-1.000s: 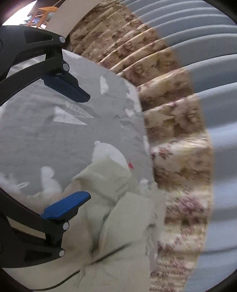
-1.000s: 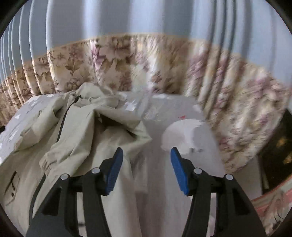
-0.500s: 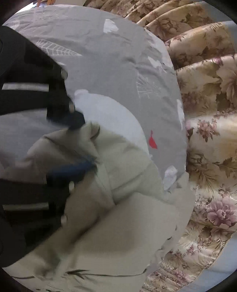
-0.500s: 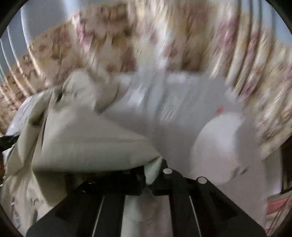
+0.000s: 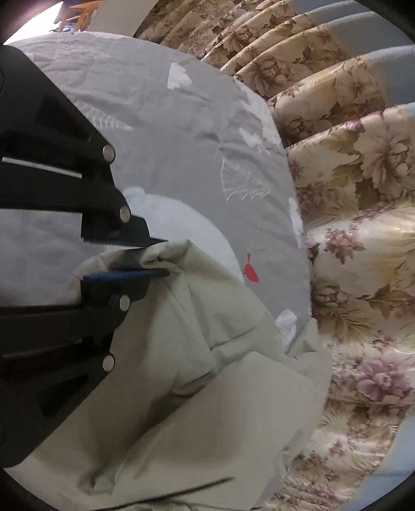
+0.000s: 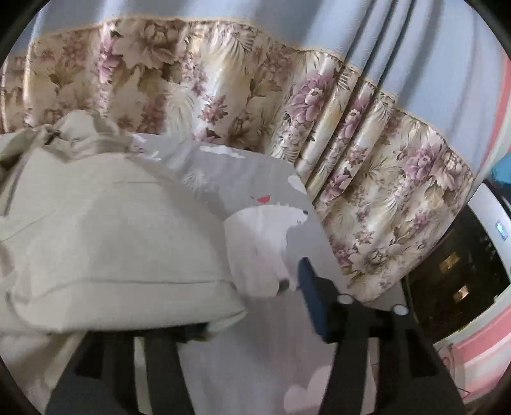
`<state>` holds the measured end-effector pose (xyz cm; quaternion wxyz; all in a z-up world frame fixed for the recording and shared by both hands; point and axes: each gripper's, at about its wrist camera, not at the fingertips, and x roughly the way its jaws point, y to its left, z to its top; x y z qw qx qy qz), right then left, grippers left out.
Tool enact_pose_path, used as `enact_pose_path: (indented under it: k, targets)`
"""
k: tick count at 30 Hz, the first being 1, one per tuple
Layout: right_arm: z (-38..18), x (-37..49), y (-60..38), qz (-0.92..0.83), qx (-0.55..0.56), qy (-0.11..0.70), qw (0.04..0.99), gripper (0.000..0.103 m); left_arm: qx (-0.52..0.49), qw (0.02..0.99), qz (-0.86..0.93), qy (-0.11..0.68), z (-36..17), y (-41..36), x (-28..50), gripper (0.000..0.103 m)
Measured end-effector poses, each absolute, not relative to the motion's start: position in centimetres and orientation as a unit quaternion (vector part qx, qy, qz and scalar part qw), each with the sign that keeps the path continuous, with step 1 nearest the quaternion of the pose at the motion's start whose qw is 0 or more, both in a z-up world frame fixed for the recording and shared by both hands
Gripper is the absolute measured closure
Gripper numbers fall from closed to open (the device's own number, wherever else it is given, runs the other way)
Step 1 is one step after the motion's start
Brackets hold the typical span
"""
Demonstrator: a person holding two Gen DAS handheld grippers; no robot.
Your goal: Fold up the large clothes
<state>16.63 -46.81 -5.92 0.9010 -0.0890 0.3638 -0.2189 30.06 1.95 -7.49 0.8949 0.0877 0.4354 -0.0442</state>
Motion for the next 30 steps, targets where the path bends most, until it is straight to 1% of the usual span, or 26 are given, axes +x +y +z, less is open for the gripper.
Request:
enact_pose_path:
  k: [1, 2, 5, 7, 8, 10, 11, 14, 16, 18, 19, 20, 23, 24, 25, 26, 27, 28, 29, 30]
  targets:
    - [-5.5, 16.0, -46.5, -0.219, -0.09, 0.361, 0.902, 0.039, 0.086, 0.899, -0.044, 0.427, -6.8, 2.1, 29.5, 0.085]
    - [-4.9, 15.4, -46.2, -0.22, -0.089, 0.357, 0.903, 0.039, 0.085, 0.902, -0.044, 0.421, -6.3, 2.2, 29.0, 0.078]
    - [-2.7, 13.6, -44.5, -0.216, -0.085, 0.342, 0.911, 0.034, 0.078, 0.913, -0.048, 0.397, -4.2, 2.0, 27.2, 0.067]
    - [-1.5, 12.8, -42.8, -0.211, -0.089, 0.332, 0.915, 0.032, 0.064, 0.916, -0.066, 0.391, -3.0, 1.2, 25.8, 0.054]
    - [-0.9, 12.5, -42.1, -0.207, -0.092, 0.327, 0.918, 0.03, 0.059, 0.915, -0.079, 0.39, -2.6, 0.5, 25.1, 0.051]
    - [0.0, 11.9, -40.5, -0.188, -0.083, 0.313, 0.927, 0.03, 0.061, 0.914, -0.112, 0.386, -2.0, -1.9, 23.1, 0.04]
    - [0.2, 11.9, -39.6, -0.176, -0.081, 0.311, 0.931, 0.03, 0.066, 0.913, -0.124, 0.384, -1.9, -2.9, 22.4, 0.038]
    - [0.5, 12.3, -37.1, -0.151, -0.096, 0.306, 0.935, 0.03, 0.107, 0.911, -0.145, 0.372, -2.4, -7.1, 20.7, 0.02]
    - [0.4, 12.4, -35.6, -0.135, -0.107, 0.308, 0.936, 0.03, 0.112, 0.906, -0.14, 0.383, -3.4, -8.6, 21.1, 0.02]
    - [0.2, 12.2, -34.5, -0.124, -0.107, 0.308, 0.937, 0.03, 0.093, 0.904, -0.14, 0.393, -3.9, -9.3, 22.1, 0.019]
    - [0.0, 12.2, -34.2, -0.119, -0.106, 0.31, 0.937, 0.03, 0.096, 0.905, -0.132, 0.393, -4.1, -9.6, 22.8, 0.017]
    - [0.0, 12.1, -34.0, -0.118, -0.105, 0.31, 0.938, 0.03, 0.101, 0.907, -0.123, 0.39, -4.2, -10.0, 23.5, 0.013]
    - [-0.5, 11.9, -33.8, -0.111, -0.093, 0.316, 0.938, 0.03, 0.112, 0.906, -0.094, 0.398, -4.9, -10.8, 26.2, 0.012]
    - [-0.6, 11.7, -33.9, -0.112, -0.088, 0.317, 0.938, 0.03, 0.099, 0.9, -0.091, 0.414, -5.3, -10.6, 27.5, 0.012]
    - [-0.7, 11.5, -33.9, -0.109, -0.084, 0.319, 0.938, 0.03, 0.085, 0.896, -0.095, 0.425, -5.6, -10.4, 28.2, 0.023]
    - [-0.9, 11.4, -34.1, -0.108, -0.079, 0.322, 0.937, 0.03, 0.069, 0.89, -0.11, 0.438, -6.1, -10.4, 28.8, 0.061]
    - [-1.1, 11.4, -34.3, -0.109, -0.074, 0.324, 0.937, 0.03, 0.061, 0.881, -0.121, 0.453, -6.6, -10.5, 29.2, 0.082]
    - [-1.3, 11.4, -34.5, -0.11, -0.07, 0.327, 0.936, 0.03, 0.057, 0.876, -0.126, 0.463, -7.1, -10.5, 29.5, 0.097]
    - [-1.5, 11.4, -34.7, -0.11, -0.066, 0.329, 0.935, 0.03, 0.06, 0.878, -0.125, 0.458, -7.3, -10.4, 29.4, 0.102]
    - [-1.7, 11.4, -35.1, -0.11, -0.061, 0.331, 0.935, 0.03, 0.069, 0.886, -0.116, 0.443, -7.1, -9.9, 29.0, 0.102]
